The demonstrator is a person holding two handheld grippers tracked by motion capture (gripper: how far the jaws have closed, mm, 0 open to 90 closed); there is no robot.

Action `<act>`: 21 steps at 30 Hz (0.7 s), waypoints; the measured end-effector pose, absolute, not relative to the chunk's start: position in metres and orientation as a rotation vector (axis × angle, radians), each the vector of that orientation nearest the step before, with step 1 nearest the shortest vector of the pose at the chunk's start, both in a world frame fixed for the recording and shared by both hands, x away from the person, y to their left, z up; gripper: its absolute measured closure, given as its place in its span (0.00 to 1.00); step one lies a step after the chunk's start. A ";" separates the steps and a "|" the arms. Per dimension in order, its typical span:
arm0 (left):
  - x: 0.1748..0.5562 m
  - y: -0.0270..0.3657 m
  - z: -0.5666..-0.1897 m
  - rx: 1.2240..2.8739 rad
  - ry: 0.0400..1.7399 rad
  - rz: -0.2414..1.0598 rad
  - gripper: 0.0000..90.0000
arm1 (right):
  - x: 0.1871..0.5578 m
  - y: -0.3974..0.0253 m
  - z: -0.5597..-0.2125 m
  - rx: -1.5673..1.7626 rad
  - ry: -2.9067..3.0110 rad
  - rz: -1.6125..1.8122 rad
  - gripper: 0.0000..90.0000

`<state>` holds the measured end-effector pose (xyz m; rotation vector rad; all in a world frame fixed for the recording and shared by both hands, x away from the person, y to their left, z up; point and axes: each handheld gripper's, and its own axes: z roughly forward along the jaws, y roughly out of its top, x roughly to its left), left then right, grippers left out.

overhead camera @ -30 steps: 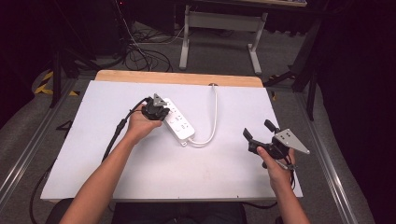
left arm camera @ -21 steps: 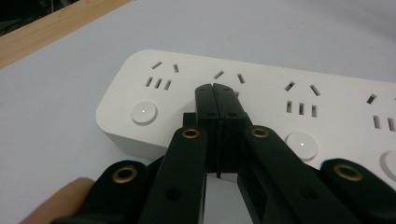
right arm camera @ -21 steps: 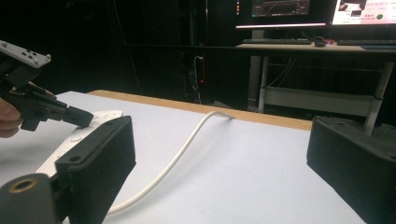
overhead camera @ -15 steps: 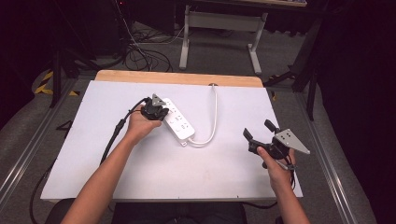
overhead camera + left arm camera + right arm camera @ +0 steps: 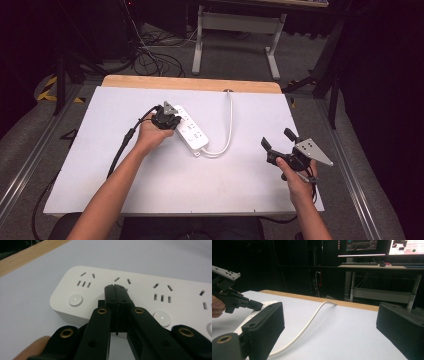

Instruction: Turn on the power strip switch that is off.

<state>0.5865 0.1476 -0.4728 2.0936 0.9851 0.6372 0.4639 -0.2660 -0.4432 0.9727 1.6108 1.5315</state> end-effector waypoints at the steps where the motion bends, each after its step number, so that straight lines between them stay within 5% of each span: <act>1: 0.587 0.148 -0.473 2.094 0.984 0.632 1.00 | 0.464 -0.266 -0.443 0.976 1.611 1.533 0.09; 21: 0.588 0.150 -0.473 2.070 1.006 0.596 1.00 | 0.460 -0.268 -0.441 0.977 1.598 1.529 0.09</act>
